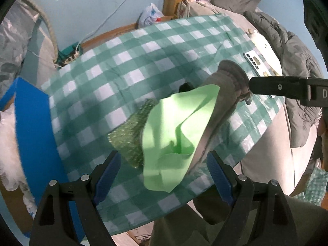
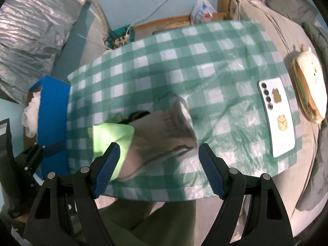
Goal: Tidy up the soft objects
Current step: 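Grasp the light green cloth with left while right grasps the grey knit sock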
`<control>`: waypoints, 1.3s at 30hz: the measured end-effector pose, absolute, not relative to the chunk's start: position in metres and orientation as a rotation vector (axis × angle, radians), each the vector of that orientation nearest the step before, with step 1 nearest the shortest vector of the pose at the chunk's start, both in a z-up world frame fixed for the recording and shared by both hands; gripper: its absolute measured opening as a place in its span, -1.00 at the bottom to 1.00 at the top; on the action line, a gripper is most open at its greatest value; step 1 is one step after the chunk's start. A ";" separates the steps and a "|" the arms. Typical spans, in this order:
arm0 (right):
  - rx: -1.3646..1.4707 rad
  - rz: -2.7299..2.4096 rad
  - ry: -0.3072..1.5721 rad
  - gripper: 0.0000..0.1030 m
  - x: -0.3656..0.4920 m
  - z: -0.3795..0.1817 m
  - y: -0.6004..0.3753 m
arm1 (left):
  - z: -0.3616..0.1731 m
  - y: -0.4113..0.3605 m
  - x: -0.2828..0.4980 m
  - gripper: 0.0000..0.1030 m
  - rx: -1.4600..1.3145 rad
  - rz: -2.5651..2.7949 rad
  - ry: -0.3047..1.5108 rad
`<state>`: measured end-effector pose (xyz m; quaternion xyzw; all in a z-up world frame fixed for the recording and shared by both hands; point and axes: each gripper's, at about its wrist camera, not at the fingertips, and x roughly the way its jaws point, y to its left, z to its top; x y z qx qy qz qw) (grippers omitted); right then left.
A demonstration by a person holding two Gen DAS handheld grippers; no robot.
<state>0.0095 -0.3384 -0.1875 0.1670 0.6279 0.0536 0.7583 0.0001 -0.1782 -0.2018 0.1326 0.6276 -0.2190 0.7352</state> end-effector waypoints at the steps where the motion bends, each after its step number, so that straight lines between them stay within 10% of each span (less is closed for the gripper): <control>1: 0.366 0.115 1.372 0.54 0.008 -0.190 -0.339 | -0.206 -0.180 0.000 0.67 0.292 -0.481 1.389; 12: 0.361 0.115 1.399 0.55 0.002 -0.202 -0.346 | -0.235 -0.193 -0.001 0.49 0.262 -0.463 1.437; 23: 0.333 0.147 1.431 0.55 0.001 -0.210 -0.337 | -0.247 -0.172 0.009 -0.81 0.153 -0.399 1.491; 39: 0.337 0.179 1.444 0.55 0.013 -0.219 -0.314 | -0.221 -0.111 0.026 -0.86 0.054 -0.240 1.423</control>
